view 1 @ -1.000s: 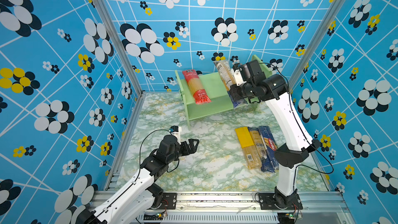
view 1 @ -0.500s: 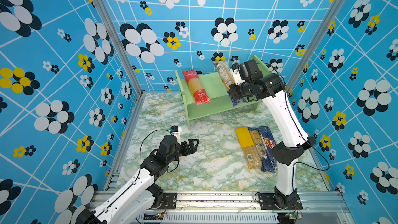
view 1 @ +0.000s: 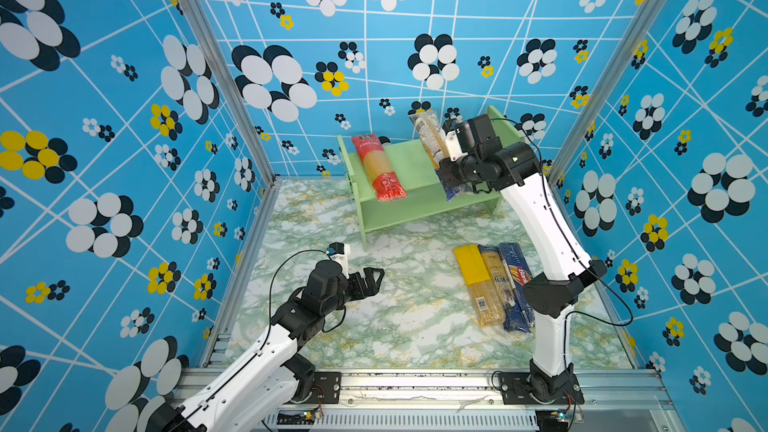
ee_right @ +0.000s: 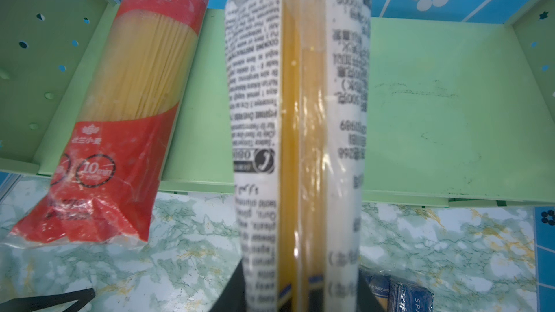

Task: Arrange pasta packages on shelves
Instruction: Place the pasta bag on the shelf.

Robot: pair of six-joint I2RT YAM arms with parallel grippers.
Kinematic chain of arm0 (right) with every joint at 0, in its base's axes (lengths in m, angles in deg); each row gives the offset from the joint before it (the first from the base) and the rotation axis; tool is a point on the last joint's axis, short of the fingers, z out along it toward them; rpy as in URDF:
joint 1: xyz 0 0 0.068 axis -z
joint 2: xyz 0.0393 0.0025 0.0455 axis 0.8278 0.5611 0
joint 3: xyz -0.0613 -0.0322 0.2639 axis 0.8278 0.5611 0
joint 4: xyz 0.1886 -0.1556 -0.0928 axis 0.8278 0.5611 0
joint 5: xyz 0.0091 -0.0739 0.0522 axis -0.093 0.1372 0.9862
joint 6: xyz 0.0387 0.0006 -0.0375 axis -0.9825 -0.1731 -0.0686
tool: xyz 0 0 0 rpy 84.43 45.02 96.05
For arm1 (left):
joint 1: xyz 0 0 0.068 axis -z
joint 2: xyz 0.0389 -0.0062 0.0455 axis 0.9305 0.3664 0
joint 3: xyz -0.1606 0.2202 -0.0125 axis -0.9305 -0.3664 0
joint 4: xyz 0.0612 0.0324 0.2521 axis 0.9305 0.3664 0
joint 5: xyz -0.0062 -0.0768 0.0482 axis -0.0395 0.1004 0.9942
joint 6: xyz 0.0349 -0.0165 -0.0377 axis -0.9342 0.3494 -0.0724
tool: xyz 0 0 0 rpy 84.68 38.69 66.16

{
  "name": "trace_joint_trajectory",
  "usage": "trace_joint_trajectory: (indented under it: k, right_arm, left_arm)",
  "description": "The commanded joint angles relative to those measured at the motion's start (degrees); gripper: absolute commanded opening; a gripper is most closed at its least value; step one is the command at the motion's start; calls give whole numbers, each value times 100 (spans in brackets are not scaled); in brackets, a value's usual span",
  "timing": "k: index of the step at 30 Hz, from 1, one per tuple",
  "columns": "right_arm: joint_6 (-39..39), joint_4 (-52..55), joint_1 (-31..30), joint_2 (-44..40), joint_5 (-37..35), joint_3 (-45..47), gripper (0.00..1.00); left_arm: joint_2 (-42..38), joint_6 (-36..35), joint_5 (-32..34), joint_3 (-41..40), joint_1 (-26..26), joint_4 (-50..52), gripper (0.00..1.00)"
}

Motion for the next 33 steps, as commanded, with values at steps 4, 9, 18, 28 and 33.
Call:
trace_joint_trajectory:
  k: [4,9,18,28,33]
  right_arm:
    - [108,-1157,46,-234,-191,93,0]
    - [161,-1314,44,-261,-250,253,0]
    - [270,-1798,51,-380,-397,785,0]
    - [268,-2390,105,-595,-428,1397,0]
    - [225,-2439,136,-577,-428,1415,0]
  left_arm:
    - [-54,-17,8,208,-40,158,99]
    - [-62,2,23,206,-29,167,99]
    - [-28,6,23,246,-32,160,99]
    - [-102,23,84,228,-25,220,99]
    - [-107,26,102,243,-25,237,99]
